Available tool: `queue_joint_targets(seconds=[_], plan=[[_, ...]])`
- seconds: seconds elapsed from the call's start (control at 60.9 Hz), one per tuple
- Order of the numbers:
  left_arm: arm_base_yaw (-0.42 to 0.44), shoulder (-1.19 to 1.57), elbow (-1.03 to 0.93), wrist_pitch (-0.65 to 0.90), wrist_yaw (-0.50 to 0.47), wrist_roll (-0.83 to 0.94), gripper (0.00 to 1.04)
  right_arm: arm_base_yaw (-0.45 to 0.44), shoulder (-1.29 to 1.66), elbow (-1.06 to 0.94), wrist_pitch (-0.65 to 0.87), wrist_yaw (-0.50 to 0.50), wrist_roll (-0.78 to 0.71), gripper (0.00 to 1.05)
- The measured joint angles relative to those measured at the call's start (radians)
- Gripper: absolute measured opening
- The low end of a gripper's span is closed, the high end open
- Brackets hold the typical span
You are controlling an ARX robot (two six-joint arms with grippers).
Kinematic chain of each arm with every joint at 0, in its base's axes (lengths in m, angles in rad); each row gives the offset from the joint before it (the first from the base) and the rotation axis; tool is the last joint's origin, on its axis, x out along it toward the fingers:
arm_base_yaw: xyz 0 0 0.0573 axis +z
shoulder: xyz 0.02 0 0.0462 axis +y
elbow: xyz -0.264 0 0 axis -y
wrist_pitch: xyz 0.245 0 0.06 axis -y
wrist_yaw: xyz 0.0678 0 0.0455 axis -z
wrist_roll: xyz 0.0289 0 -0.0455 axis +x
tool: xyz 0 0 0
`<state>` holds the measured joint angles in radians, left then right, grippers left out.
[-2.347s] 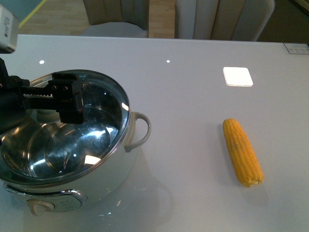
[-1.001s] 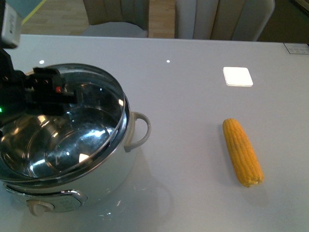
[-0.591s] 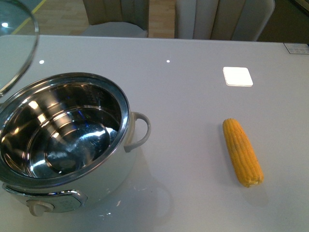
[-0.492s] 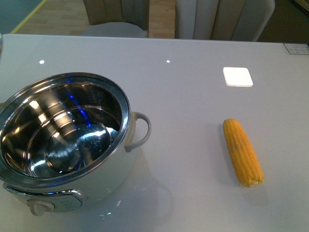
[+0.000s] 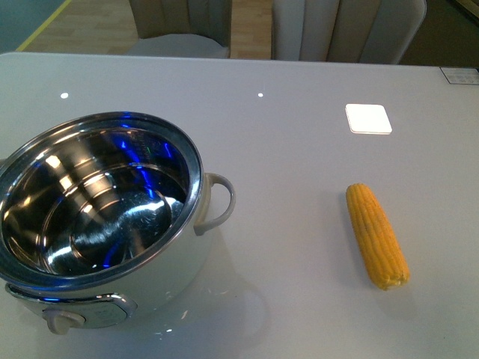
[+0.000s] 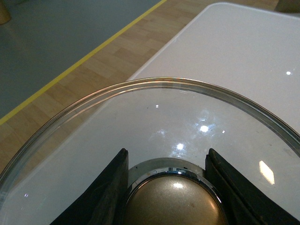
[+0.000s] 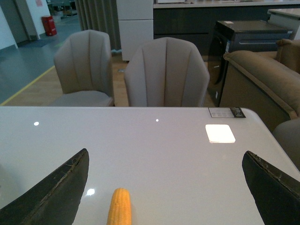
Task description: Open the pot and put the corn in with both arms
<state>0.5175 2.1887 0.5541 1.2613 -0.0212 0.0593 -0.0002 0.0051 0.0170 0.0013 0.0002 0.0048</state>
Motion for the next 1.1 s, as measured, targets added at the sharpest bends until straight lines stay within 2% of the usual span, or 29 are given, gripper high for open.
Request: queue_joint_targets(seconds=[0.492, 0.903, 1.001, 1.1], plan=[[-0.015, 0.332, 0.193, 0.067, 0.034, -0.004, 0.43, 0.0, 0.0, 0.0, 0.0, 0.0, 0.0, 0.96], [-0.003, 0.429, 0.225, 0.132, 0.084, -0.018, 0.43, 0.0, 0.0, 0.0, 0.0, 0.0, 0.0, 0.96], [-0.001, 0.43, 0.225, 0.133, 0.09, -0.018, 0.59, 0.0, 0.0, 0.0, 0.0, 0.0, 0.0, 0.96], [0.001, 0.43, 0.224, 0.133, 0.097, -0.018, 0.8, 0.0, 0.0, 0.0, 0.0, 0.0, 0.0, 0.96]])
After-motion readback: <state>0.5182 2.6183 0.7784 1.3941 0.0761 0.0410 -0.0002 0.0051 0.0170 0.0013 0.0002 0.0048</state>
